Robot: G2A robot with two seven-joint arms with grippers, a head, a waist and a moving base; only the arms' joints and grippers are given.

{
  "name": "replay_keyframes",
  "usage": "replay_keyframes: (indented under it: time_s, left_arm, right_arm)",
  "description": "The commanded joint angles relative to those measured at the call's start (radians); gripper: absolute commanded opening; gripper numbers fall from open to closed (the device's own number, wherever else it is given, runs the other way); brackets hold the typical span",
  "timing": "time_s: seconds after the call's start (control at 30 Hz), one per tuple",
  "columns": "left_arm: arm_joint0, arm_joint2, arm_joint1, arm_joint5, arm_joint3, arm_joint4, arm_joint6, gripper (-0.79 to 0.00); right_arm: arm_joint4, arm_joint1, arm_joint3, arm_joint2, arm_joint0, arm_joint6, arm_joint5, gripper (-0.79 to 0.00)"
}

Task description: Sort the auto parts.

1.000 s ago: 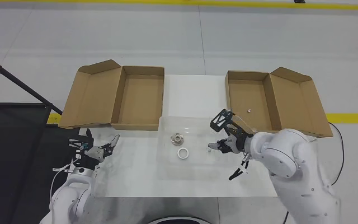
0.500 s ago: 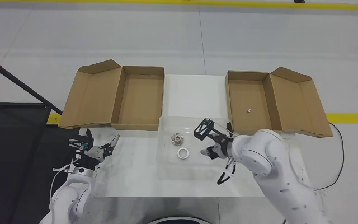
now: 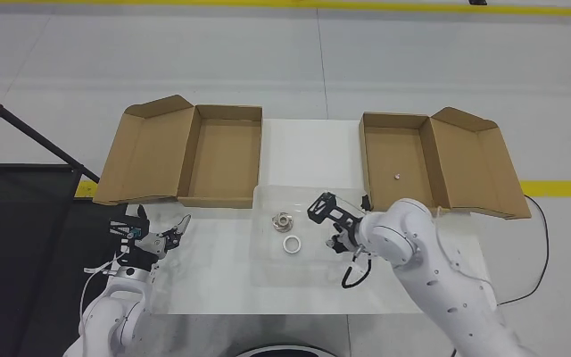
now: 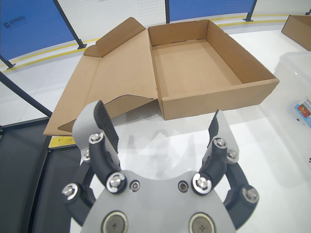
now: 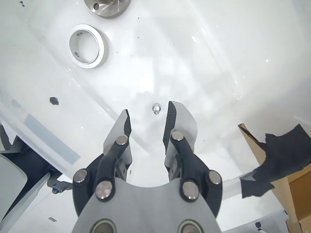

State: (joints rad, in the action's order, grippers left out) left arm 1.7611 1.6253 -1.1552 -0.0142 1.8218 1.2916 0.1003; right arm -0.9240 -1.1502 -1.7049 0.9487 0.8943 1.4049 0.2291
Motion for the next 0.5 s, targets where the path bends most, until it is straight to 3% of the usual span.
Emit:
replay_keyframes:
  time_s: [0.0, 0.33, 0.4, 0.47]
  left_arm:
    - [0.0, 0.0, 0.0, 0.0, 0.0, 0.0, 0.0, 0.0]
    - [0.0, 0.0, 0.0, 0.0, 0.0, 0.0, 0.0, 0.0]
    - [0.0, 0.0, 0.0, 0.0, 0.0, 0.0, 0.0, 0.0]
    - [0.0, 0.0, 0.0, 0.0, 0.0, 0.0, 0.0, 0.0]
  right_arm:
    - [0.003, -0.002, 0.016, -0.008, -0.008, 0.002, -0.002, -0.416]
    - [0.014, -0.011, 0.086, -0.04, -0.038, -0.005, -0.008, -0.446]
    - [0.016, -0.012, 0.096, -0.046, -0.042, -0.004, -0.008, -0.493]
    - [0.019, -0.013, 0.102, -0.048, -0.045, -0.006, -0.007, -0.616]
